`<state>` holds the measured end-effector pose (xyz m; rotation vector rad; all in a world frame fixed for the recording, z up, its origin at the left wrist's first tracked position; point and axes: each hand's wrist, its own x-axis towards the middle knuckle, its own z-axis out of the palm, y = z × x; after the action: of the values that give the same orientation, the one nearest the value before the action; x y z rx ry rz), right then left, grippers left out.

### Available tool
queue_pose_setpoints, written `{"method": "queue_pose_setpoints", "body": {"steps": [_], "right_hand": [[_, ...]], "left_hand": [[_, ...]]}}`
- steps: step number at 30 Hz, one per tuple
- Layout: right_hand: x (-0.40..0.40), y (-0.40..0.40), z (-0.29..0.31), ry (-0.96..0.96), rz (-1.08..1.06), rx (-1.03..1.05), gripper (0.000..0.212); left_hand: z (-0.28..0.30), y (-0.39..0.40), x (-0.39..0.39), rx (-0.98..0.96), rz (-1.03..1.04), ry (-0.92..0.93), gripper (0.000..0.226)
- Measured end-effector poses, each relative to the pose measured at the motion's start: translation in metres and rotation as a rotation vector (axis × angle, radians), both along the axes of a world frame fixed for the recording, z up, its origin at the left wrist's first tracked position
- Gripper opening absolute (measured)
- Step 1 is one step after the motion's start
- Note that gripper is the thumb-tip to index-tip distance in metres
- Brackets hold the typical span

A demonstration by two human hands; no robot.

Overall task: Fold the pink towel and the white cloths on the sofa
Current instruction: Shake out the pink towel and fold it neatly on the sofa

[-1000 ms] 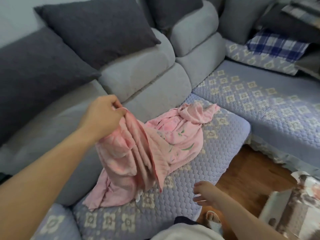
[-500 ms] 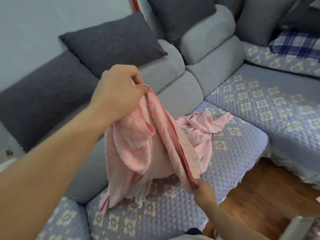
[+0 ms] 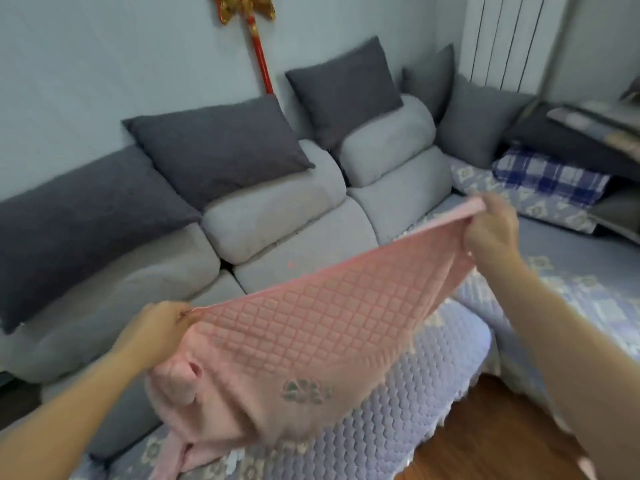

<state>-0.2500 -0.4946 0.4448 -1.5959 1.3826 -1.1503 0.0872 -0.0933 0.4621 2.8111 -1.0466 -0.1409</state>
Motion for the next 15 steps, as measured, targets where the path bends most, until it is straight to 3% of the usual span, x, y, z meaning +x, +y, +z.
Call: {"method": "queue_pose_setpoints", "body": {"steps": [2, 5, 6, 9, 12, 15], "right_hand": [[0.03, -0.02, 0.091, 0.083, 0.139, -0.174, 0.039], [0.052, -0.041, 0.24, 0.367, 0.189, -0.429, 0.03], [0.05, -0.044, 0.294, 0.345, 0.118, -0.492, 0.029], [0.025, -0.028, 0.433, -0.056, -0.116, -0.597, 0.036], [0.003, 0.007, 0.496, -0.285, -0.168, -0.621, 0.041], [0.008, 0.022, 0.487, -0.057, -0.111, -0.709, 0.042]], "left_hand": [[0.044, -0.014, 0.014, -0.051, 0.032, -0.081, 0.032], [0.166, -0.036, 0.045, -0.189, 0.038, -0.287, 0.02], [0.224, -0.042, 0.05, -0.278, 0.034, -0.383, 0.017], [0.385, -0.046, 0.032, -0.652, 0.083, -0.645, 0.019], [0.467, -0.039, -0.003, -0.869, 0.088, -0.818, 0.02], [0.48, -0.036, -0.013, -0.754, 0.104, -0.893, 0.017]]}}
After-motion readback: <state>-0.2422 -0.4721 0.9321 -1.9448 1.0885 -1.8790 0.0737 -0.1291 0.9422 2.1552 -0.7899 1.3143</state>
